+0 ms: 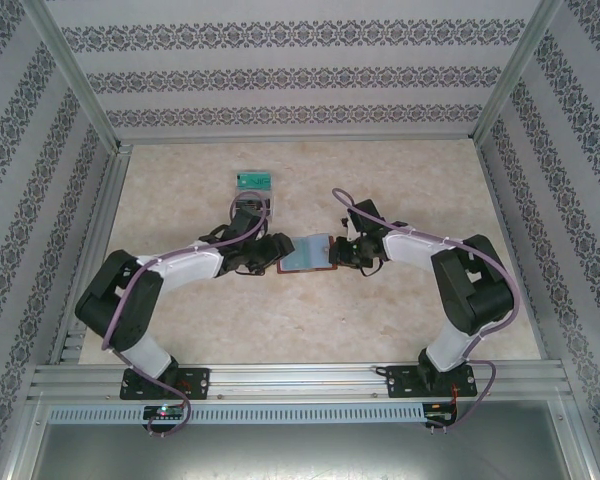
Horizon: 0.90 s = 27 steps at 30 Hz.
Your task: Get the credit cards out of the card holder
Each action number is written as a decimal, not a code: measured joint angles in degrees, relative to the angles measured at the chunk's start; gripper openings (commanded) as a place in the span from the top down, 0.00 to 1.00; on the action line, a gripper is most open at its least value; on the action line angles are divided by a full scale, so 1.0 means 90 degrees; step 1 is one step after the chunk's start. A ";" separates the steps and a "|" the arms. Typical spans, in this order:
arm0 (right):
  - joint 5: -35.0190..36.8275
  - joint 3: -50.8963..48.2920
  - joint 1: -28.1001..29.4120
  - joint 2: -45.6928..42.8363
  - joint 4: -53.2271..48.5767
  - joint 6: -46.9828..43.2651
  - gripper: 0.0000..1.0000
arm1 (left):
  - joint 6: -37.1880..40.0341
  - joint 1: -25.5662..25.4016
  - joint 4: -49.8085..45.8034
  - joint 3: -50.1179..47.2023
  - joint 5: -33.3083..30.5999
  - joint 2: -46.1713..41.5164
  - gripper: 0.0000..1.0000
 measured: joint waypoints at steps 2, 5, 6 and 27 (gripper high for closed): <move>0.0022 0.0000 0.0027 0.0029 -0.0002 -0.0019 0.77 | 0.0000 -0.0029 0.0024 0.0114 0.0022 0.0148 0.35; 0.0044 0.0000 0.0053 0.0044 0.0000 -0.0022 0.77 | 0.0000 -0.0058 0.0051 0.0313 0.0051 0.0316 0.36; 0.0049 0.0000 0.0053 0.0051 0.0000 -0.0024 0.77 | 0.0002 -0.0068 0.0075 0.0352 0.0051 0.0362 0.36; 0.0051 0.0000 0.0053 0.0143 0.0015 -0.0022 0.78 | 0.0002 -0.0078 0.0318 0.0537 0.0253 0.0899 0.38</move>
